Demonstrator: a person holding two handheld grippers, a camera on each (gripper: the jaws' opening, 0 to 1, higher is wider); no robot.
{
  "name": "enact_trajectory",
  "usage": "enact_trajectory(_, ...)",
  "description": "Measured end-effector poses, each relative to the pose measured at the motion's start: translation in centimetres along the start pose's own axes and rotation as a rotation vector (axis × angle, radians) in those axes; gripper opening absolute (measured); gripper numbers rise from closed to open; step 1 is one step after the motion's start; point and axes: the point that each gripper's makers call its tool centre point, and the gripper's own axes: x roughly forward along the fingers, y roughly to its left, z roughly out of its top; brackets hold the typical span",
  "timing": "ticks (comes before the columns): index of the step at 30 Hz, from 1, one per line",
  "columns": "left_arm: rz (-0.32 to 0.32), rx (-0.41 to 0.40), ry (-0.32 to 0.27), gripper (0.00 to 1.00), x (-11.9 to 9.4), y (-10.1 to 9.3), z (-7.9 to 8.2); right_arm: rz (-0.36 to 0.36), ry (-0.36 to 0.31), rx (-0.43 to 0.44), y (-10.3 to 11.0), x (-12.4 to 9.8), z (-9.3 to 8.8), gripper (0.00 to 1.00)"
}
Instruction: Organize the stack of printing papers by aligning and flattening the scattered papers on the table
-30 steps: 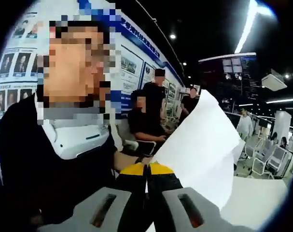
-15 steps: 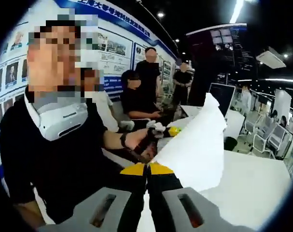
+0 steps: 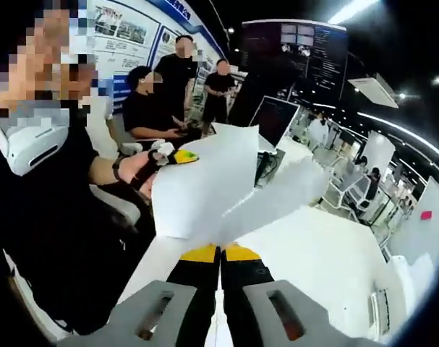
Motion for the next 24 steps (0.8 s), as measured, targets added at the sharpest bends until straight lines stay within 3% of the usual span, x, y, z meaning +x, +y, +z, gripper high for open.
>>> enact_trajectory(7, 0.015, 0.022, 0.014, 0.06, 0.0, 0.5, -0.3, 0.085, -0.081, -0.131, 3.2, -0.4, 4.0, 0.0)
enact_trajectory(15, 0.022, 0.038, 0.031, 0.06, 0.1, 0.8, -0.1, 0.248, -0.141, -0.144, 6.6, -2.0, 7.9, 0.0)
enact_trajectory(20, 0.014, 0.035, 0.05, 0.06, 0.2, 0.5, -0.4, 0.27, -0.175, -0.136, 5.9, -3.5, 8.9, 0.0)
enact_trajectory(24, -0.006, 0.03, 0.076, 0.06, 0.4, 0.0, -0.9, 0.208, -0.134, -0.109, 3.9, -3.0, 8.1, 0.0)
